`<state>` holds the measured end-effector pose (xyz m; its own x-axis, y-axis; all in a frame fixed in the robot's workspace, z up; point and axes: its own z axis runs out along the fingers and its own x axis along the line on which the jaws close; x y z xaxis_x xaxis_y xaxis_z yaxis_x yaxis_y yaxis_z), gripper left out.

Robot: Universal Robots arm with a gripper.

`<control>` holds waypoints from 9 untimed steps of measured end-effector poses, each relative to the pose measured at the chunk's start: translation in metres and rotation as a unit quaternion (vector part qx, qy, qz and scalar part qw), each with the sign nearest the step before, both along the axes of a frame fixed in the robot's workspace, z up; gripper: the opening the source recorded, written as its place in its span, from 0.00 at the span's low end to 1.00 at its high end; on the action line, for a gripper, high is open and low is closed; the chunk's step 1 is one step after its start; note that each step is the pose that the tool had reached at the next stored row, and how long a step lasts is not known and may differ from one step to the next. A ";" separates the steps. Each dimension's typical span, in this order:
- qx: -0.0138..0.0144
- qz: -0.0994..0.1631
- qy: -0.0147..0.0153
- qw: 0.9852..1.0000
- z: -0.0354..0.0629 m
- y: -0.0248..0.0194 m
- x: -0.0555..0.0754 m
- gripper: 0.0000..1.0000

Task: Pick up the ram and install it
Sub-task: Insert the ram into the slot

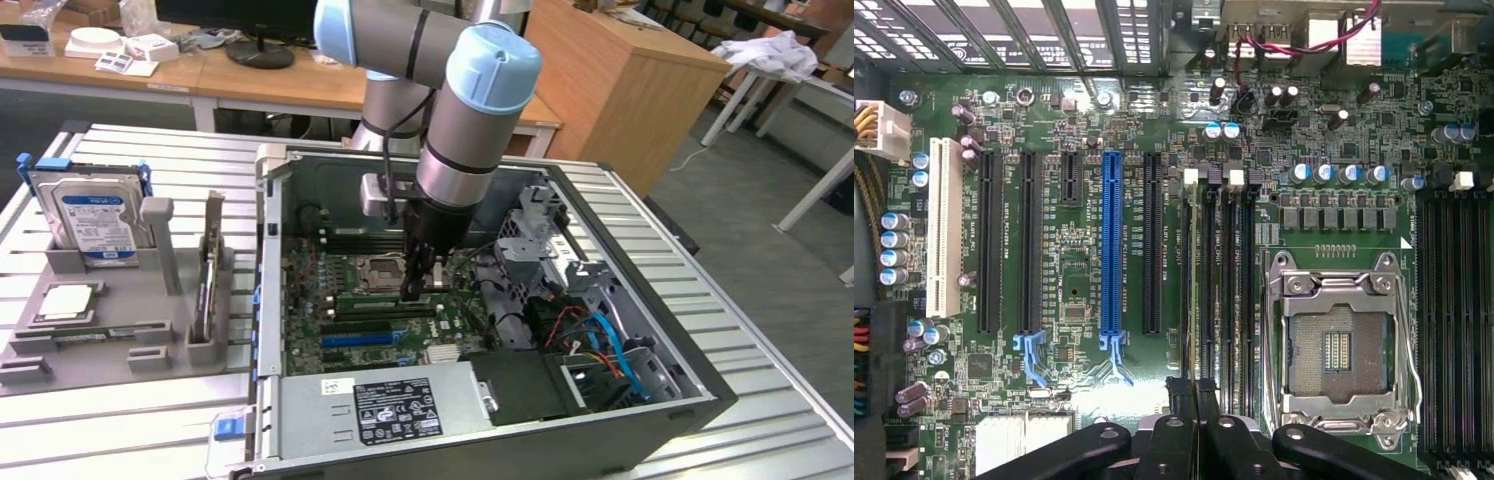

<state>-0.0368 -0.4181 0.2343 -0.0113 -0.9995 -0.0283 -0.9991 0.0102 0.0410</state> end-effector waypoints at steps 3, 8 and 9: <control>0.000 0.001 0.000 1.000 0.0000 0.0000 0.000 0.11; 0.000 0.002 0.000 1.000 0.0000 0.0000 0.000 0.11; 0.000 0.002 0.000 1.000 0.0000 0.0000 0.000 0.11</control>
